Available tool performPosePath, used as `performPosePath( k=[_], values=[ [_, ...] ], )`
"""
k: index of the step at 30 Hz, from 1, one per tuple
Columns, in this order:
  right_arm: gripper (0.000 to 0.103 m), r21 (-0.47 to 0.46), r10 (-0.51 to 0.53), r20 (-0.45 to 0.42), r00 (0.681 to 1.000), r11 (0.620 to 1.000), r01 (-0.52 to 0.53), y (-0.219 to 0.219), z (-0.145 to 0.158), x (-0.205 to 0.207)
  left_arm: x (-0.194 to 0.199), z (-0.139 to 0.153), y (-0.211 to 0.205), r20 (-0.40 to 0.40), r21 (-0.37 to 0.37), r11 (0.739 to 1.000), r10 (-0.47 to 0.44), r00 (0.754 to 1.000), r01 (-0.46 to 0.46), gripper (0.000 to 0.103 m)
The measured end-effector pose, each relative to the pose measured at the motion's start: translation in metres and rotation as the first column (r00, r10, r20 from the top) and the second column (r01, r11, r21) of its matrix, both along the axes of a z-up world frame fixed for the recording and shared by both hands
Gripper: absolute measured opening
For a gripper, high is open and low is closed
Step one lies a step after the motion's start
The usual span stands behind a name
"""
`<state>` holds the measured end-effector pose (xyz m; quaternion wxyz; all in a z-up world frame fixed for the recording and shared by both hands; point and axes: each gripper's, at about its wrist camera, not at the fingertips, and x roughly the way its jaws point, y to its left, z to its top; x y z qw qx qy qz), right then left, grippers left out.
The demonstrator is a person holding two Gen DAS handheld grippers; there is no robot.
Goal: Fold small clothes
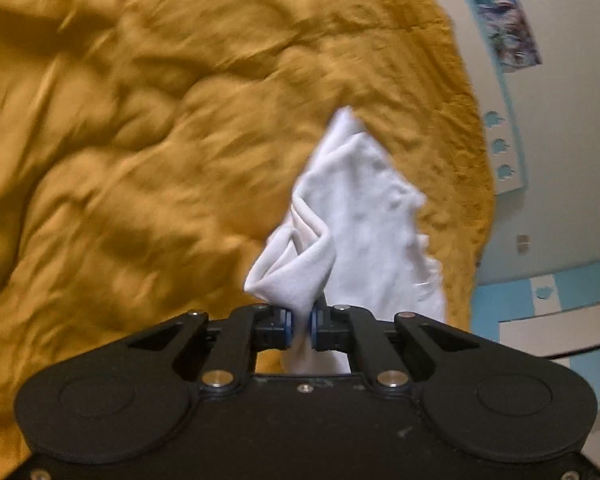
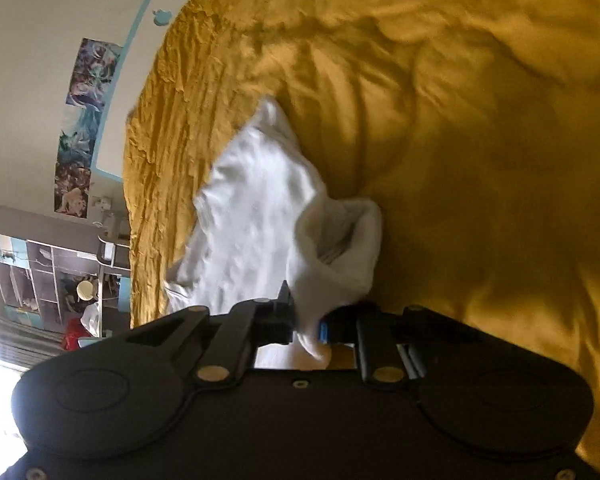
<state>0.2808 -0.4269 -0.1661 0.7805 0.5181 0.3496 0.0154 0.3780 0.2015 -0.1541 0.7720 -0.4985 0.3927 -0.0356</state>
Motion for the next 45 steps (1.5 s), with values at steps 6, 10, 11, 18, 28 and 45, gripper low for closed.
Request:
performPosePath(
  k=[6, 10, 11, 18, 28, 45],
  values=[
    [0.01, -0.03, 0.04, 0.082, 0.996, 0.999, -0.038, 0.004, 0.052, -0.009, -0.023, 0.062, 0.005, 0.117, 0.03, 0.998, -0.06, 0.991, 0.057, 0.004],
    [0.01, -0.058, 0.096, 0.119, 0.988, 0.994, -0.09, 0.006, 0.077, -0.048, -0.075, 0.078, 0.01, 0.124, 0.039, 0.994, -0.108, 0.986, 0.104, 0.004],
    [0.01, -0.059, 0.111, 0.118, 0.987, 0.993, -0.105, 0.007, 0.079, -0.059, -0.093, 0.076, 0.011, 0.112, 0.034, 0.993, -0.117, 0.987, 0.114, 0.004],
    [0.01, -0.087, 0.159, 0.007, 0.987, 0.984, -0.158, 0.011, 0.05, -0.164, -0.202, 0.02, 0.022, -0.059, -0.001, 0.994, -0.107, 0.993, 0.107, 0.004],
    [0.014, -0.134, 0.06, -0.072, 0.996, 0.989, -0.069, -0.017, 0.006, -0.211, -0.226, 0.034, 0.031, -0.114, 0.332, 0.907, -0.235, 0.965, 0.26, 0.015],
    [0.018, -0.656, 0.49, 0.038, 0.871, 0.669, -0.348, 0.198, 0.083, -0.156, -0.185, 0.056, -0.17, 0.044, 0.457, 0.743, -0.568, 0.822, 0.489, 0.016]
  ],
)
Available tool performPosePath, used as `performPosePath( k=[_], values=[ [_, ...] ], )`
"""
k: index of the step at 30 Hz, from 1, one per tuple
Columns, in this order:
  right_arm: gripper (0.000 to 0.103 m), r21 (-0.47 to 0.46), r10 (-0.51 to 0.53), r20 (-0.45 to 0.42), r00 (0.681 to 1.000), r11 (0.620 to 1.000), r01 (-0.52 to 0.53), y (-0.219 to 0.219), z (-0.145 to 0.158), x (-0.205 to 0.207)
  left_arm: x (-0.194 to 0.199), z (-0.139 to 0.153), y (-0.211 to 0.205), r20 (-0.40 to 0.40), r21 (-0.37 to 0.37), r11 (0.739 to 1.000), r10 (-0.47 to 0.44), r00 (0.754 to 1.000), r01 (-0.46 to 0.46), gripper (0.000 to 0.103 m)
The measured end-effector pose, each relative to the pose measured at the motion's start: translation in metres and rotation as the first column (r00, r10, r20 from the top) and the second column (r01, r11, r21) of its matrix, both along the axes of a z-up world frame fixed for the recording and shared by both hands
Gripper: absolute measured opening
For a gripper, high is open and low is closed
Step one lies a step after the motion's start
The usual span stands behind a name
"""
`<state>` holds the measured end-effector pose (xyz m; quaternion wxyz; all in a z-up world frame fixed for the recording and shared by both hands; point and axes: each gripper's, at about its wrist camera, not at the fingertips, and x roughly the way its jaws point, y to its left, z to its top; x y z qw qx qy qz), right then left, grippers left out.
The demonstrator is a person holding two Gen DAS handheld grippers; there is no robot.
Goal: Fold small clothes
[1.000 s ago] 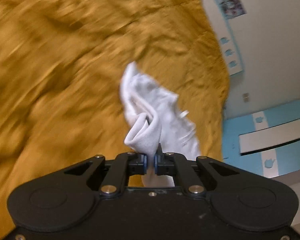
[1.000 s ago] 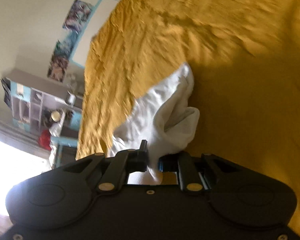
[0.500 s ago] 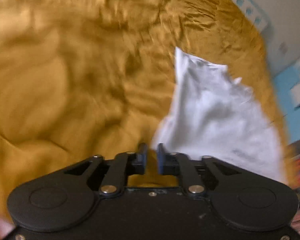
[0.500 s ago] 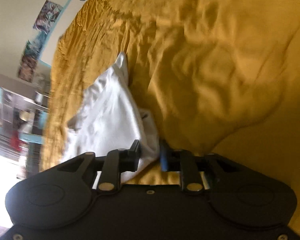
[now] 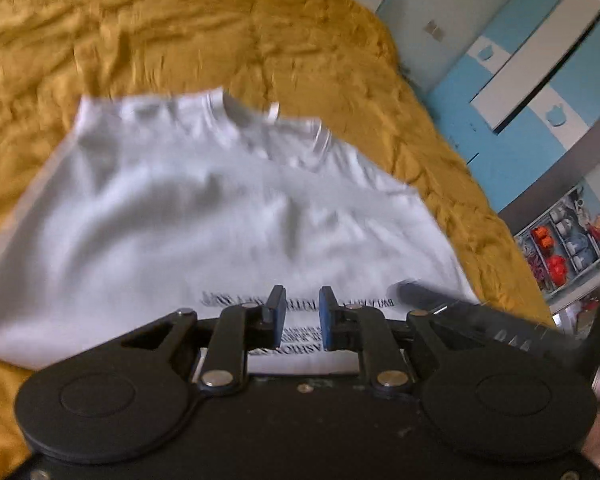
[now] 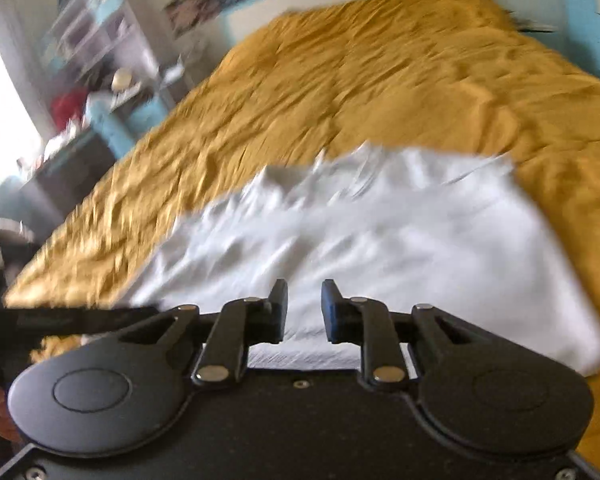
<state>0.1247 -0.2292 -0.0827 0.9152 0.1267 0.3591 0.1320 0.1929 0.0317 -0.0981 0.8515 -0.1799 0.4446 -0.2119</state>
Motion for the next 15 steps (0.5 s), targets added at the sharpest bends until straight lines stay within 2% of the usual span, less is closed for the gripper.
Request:
performPosePath(
  k=[3, 6, 8, 9, 11, 15],
  values=[
    [0.018, -0.018, 0.062, -0.052, 0.997, 0.998, -0.063, 0.024, -0.025, -0.003, 0.002, -0.024, -0.006, -0.061, 0.033, 0.999, -0.003, 0.998, 0.006, 0.016],
    [0.018, -0.08, 0.069, -0.069, 0.995, 0.994, -0.074, 0.028, -0.038, -0.011, -0.005, -0.036, 0.002, -0.064, 0.039, 0.999, 0.009, 0.998, -0.006, 0.018],
    [0.018, -0.081, 0.028, -0.069, 0.997, 0.996, -0.034, 0.012, -0.039, -0.016, -0.008, -0.033, 0.021, -0.058, 0.038, 0.999, 0.038, 0.998, -0.036, 0.019],
    [0.018, -0.07, 0.001, -0.065, 0.998, 0.998, -0.006, 0.0, -0.038, -0.02, -0.01, -0.028, 0.031, -0.045, 0.058, 0.997, 0.06, 0.997, -0.058, 0.019],
    [0.018, -0.075, -0.067, -0.057, 0.996, 0.995, 0.063, -0.03, -0.035, -0.026, -0.014, -0.022, 0.053, -0.014, 0.115, 0.987, 0.117, 0.993, -0.115, 0.027],
    [0.018, -0.131, -0.176, -0.061, 0.983, 0.977, 0.167, -0.086, -0.035, -0.035, -0.024, -0.024, 0.102, -0.017, 0.202, 0.957, 0.217, 0.976, -0.21, 0.027]
  ],
)
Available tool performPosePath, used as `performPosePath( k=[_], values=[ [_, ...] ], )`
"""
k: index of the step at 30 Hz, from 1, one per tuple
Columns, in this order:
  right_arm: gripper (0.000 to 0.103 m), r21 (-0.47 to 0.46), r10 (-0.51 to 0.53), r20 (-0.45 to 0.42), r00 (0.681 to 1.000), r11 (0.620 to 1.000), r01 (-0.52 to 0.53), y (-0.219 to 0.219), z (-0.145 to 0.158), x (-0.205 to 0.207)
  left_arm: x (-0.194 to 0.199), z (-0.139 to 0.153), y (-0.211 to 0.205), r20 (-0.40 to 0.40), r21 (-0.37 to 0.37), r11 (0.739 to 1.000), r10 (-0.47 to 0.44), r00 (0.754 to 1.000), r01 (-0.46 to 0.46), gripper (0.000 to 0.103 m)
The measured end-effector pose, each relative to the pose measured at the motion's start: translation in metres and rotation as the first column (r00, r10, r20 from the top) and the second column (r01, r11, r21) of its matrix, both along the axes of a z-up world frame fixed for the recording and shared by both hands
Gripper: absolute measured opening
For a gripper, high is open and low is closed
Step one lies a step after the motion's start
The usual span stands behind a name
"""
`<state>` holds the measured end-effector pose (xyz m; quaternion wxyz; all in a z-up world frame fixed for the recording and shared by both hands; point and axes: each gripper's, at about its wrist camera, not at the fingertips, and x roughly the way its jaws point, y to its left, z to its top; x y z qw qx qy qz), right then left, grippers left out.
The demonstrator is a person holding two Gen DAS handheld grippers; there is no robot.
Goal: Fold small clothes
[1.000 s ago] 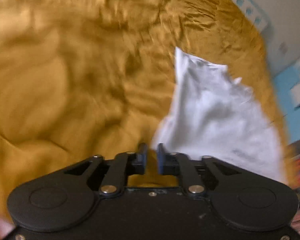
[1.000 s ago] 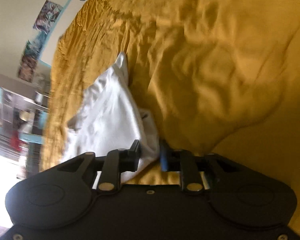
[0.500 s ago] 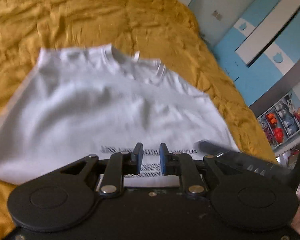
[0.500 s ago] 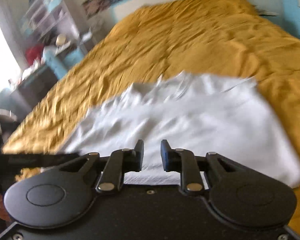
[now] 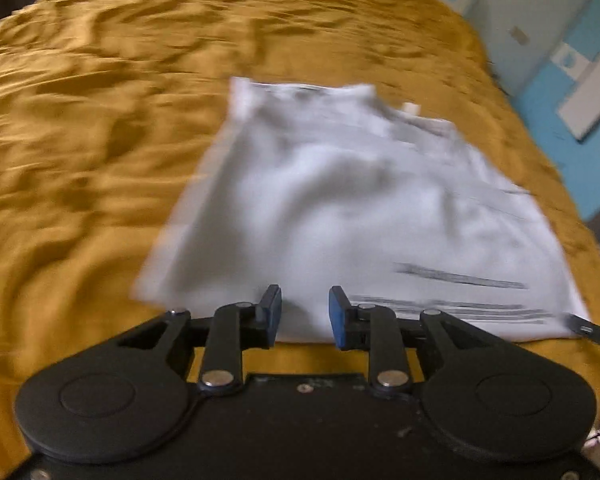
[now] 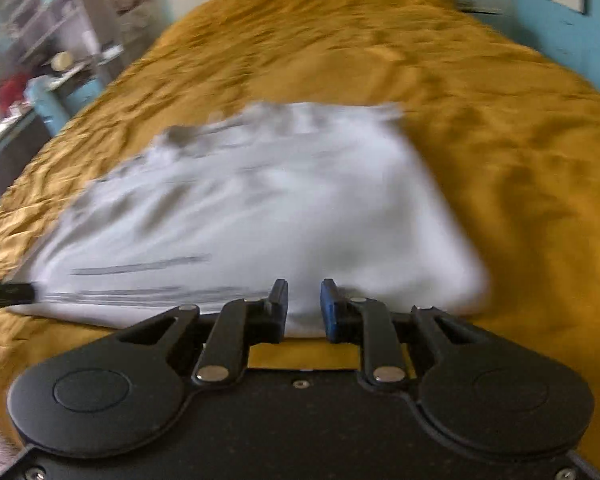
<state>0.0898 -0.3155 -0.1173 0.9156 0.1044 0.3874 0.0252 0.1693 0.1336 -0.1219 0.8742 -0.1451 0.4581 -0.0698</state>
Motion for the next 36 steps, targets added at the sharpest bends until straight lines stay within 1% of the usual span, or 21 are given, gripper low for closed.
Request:
performPosePath(
  k=[2, 3, 5, 6, 8, 11, 12, 14, 15, 16, 17, 18, 19, 20, 22, 25, 28, 30, 32, 34, 36],
  values=[
    [0.018, -0.022, -0.06, -0.02, 0.998, 0.998, 0.059, -0.022, -0.004, -0.004, -0.008, -0.003, 0.022, 0.001, 0.026, 0.999, 0.025, 1.0, -0.025, 0.027],
    [0.018, -0.024, -0.082, -0.029, 0.996, 0.996, 0.082, -0.031, -0.007, -0.006, -0.012, -0.003, 0.03, 0.005, 0.023, 0.999, 0.032, 0.999, -0.032, 0.026],
    [0.012, 0.023, -0.094, -0.045, 0.995, 0.995, 0.095, -0.047, -0.014, -0.009, -0.016, -0.01, 0.042, 0.003, -0.012, 0.999, 0.043, 0.999, -0.043, 0.024],
    [0.011, 0.046, -0.098, -0.049, 0.994, 0.994, 0.1, -0.051, -0.017, -0.01, -0.016, -0.015, 0.045, 0.0, -0.037, 0.998, 0.059, 0.998, -0.059, 0.024],
    [0.011, 0.045, -0.096, -0.058, 0.994, 0.994, 0.098, -0.051, -0.024, -0.01, -0.013, -0.022, 0.047, -0.014, -0.049, 0.996, 0.068, 0.998, -0.069, 0.024],
    [0.011, -0.022, -0.064, -0.067, 0.996, 0.998, 0.062, -0.039, -0.024, -0.006, -0.009, -0.019, 0.045, -0.032, -0.031, 0.998, 0.051, 0.998, -0.052, 0.024],
    [0.011, -0.041, -0.05, -0.074, 0.996, 0.998, 0.047, -0.037, -0.023, -0.004, -0.009, -0.017, 0.046, -0.045, -0.029, 0.999, 0.045, 0.998, -0.046, 0.024],
    [0.011, -0.049, -0.034, -0.099, 0.995, 0.998, 0.03, -0.038, -0.019, 0.0, 0.001, -0.008, 0.041, -0.078, -0.033, 0.999, 0.035, 0.996, -0.038, 0.024],
    [0.012, -0.05, -0.03, -0.107, 0.994, 0.998, 0.025, -0.044, -0.012, 0.0, 0.004, 0.001, 0.04, -0.074, -0.031, 0.999, 0.025, 0.997, -0.027, 0.024],
    [0.016, -0.051, -0.02, -0.113, 0.993, 0.999, 0.014, -0.044, -0.004, 0.003, 0.008, 0.012, 0.039, -0.033, -0.019, 1.0, 0.02, 0.999, -0.02, 0.029],
    [0.021, -0.056, -0.011, -0.105, 0.994, 0.998, 0.005, -0.044, 0.004, 0.006, 0.012, 0.021, 0.038, 0.012, 0.003, 1.0, 0.016, 1.0, -0.016, 0.037],
    [0.035, -0.072, 0.0, -0.067, 0.998, 0.997, -0.005, -0.043, 0.015, 0.009, 0.02, 0.028, 0.036, 0.057, 0.03, 0.999, 0.014, 0.998, -0.015, 0.039],
    [0.049, -0.097, 0.014, -0.017, 1.0, 0.995, -0.015, -0.042, 0.026, 0.015, 0.029, 0.032, 0.034, 0.084, 0.049, 0.999, 0.009, 0.996, -0.014, 0.039],
    [0.052, -0.122, 0.03, 0.028, 0.999, 0.992, -0.026, -0.04, 0.034, 0.024, 0.043, 0.034, 0.032, 0.101, 0.063, 0.998, 0.006, 0.995, -0.013, 0.039],
    [0.052, -0.147, 0.046, 0.08, 0.996, 0.989, -0.034, -0.041, 0.042, 0.048, 0.074, 0.028, 0.03, 0.113, 0.065, 0.997, 0.021, 0.993, -0.028, 0.039],
    [0.052, -0.109, 0.013, 0.128, 0.992, 0.994, 0.002, -0.051, 0.037, 0.098, 0.117, 0.014, 0.029, 0.118, 0.053, 0.997, 0.055, 0.992, -0.062, 0.039],
    [0.052, -0.094, -0.021, 0.119, 0.993, 0.995, 0.033, -0.058, 0.023, 0.142, 0.15, 0.0, 0.026, 0.122, 0.067, 0.993, 0.084, 0.989, -0.093, 0.039],
    [0.052, -0.064, -0.022, 0.083, 0.996, 0.998, 0.027, -0.06, 0.012, 0.164, 0.165, -0.006, 0.027, 0.116, 0.047, 0.994, 0.091, 0.989, -0.097, 0.039],
    [0.051, -0.052, -0.023, 0.061, 0.998, 0.998, 0.027, -0.06, 0.003, 0.177, 0.179, -0.012, 0.026, 0.101, 0.035, 0.994, 0.103, 0.99, -0.107, 0.039],
    [0.051, -0.066, -0.015, 0.032, 0.999, 0.998, 0.017, -0.057, -0.006, 0.184, 0.189, -0.018, 0.023, 0.085, 0.055, 0.994, 0.094, 0.992, -0.099, 0.039],
    [0.05, -0.059, -0.007, 0.001, 1.0, 0.998, 0.007, -0.055, -0.013, 0.188, 0.195, -0.022, 0.018, 0.08, 0.079, 0.993, 0.08, 0.994, -0.087, 0.039]
  ],
)
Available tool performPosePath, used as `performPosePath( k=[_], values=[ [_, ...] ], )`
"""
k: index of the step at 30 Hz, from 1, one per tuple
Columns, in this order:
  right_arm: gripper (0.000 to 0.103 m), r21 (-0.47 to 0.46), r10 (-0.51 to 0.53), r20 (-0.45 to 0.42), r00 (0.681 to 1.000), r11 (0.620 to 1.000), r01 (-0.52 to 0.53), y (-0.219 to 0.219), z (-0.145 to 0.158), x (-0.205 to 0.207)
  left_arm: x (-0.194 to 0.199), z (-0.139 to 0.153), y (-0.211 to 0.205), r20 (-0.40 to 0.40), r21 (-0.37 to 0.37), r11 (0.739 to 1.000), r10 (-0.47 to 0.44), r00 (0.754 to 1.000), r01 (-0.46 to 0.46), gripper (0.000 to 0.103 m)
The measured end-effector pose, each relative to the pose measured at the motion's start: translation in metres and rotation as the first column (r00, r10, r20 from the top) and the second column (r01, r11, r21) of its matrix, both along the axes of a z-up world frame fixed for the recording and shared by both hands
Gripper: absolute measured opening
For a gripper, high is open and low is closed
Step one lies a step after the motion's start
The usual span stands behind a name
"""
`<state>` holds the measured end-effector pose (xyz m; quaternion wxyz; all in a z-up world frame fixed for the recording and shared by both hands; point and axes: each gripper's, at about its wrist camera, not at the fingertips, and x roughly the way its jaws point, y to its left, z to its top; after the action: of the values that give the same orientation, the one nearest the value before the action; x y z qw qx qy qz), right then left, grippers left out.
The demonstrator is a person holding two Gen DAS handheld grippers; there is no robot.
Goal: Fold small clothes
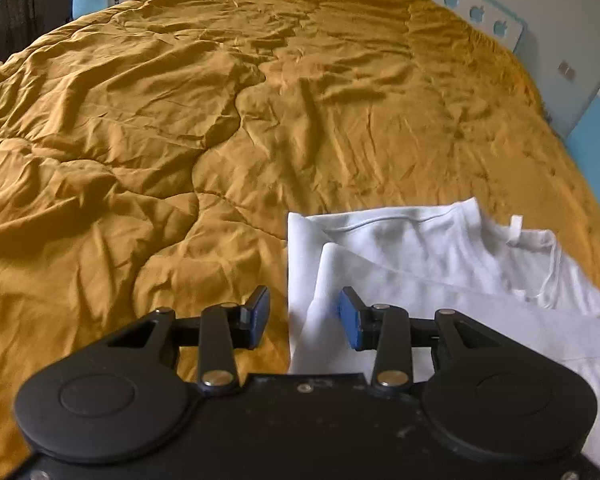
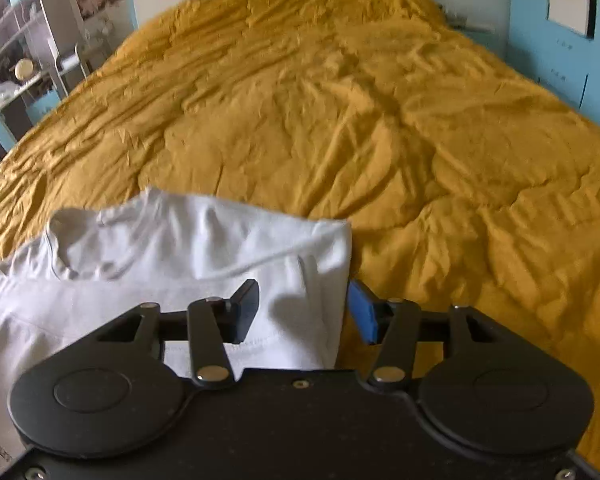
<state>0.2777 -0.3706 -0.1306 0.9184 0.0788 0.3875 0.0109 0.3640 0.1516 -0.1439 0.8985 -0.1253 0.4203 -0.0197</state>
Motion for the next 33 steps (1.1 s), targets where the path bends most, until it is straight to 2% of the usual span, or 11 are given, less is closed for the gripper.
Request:
performPosePath(
  k=[2, 4, 5, 7, 15, 21, 24, 28, 30, 31, 33],
  values=[
    [0.043, 0.003, 0.014, -0.01, 1.0, 1.0, -0.014, 0.001, -0.005, 0.001, 0.004, -0.002, -0.004, 0.005, 0.015, 1.0, -0.019, 1.0, 0.019, 0.036],
    [0.027, -0.019, 0.023, -0.004, 1.0, 1.0, -0.023, 0.003, -0.007, 0.0, 0.007, -0.003, -0.008, 0.003, 0.027, 0.999, -0.044, 0.999, 0.044, 0.032],
    [0.024, -0.031, 0.021, 0.004, 1.0, 0.999, -0.021, 0.004, -0.007, -0.001, 0.007, -0.004, -0.01, 0.002, 0.03, 0.998, -0.054, 0.999, 0.054, 0.02],
    [0.022, -0.038, 0.016, 0.017, 1.0, 0.999, -0.015, 0.005, -0.006, -0.003, 0.006, -0.004, -0.014, 0.005, 0.037, 0.997, -0.067, 0.998, 0.067, 0.017],
    [0.024, -0.046, 0.005, 0.018, 1.0, 0.999, -0.004, 0.004, -0.006, -0.003, 0.007, -0.004, -0.017, 0.003, 0.058, 0.997, -0.056, 0.998, 0.055, 0.025],
    [0.026, -0.065, 0.007, 0.024, 1.0, 0.998, -0.005, 0.008, -0.005, -0.006, -0.002, 0.006, -0.029, 0.085, 0.119, 0.989, -0.099, 0.991, 0.089, 0.025],
    [0.026, -0.056, -0.003, 0.022, 1.0, 0.998, 0.004, 0.008, -0.005, -0.005, 0.005, 0.001, -0.033, 0.055, 0.142, 0.985, -0.103, 0.993, 0.094, 0.026],
    [0.026, -0.065, -0.002, 0.013, 1.0, 0.998, 0.003, 0.01, -0.006, -0.005, 0.013, -0.005, -0.033, 0.014, 0.127, 0.988, -0.085, 0.996, 0.083, 0.026],
    [0.025, -0.065, -0.004, 0.015, 1.0, 0.998, 0.005, 0.011, -0.006, -0.005, 0.012, -0.004, -0.032, 0.017, 0.121, 0.989, -0.083, 0.996, 0.08, 0.018],
    [0.023, -0.068, -0.006, 0.019, 1.0, 0.998, 0.008, 0.011, -0.006, -0.006, 0.011, -0.003, -0.032, 0.027, 0.128, 0.989, -0.078, 0.997, 0.074, 0.003],
    [0.019, -0.077, -0.01, 0.039, 0.999, 0.997, 0.013, 0.013, -0.004, -0.009, 0.005, 0.002, -0.028, 0.061, 0.11, 0.992, -0.063, 0.996, 0.056, 0.003]
  ],
)
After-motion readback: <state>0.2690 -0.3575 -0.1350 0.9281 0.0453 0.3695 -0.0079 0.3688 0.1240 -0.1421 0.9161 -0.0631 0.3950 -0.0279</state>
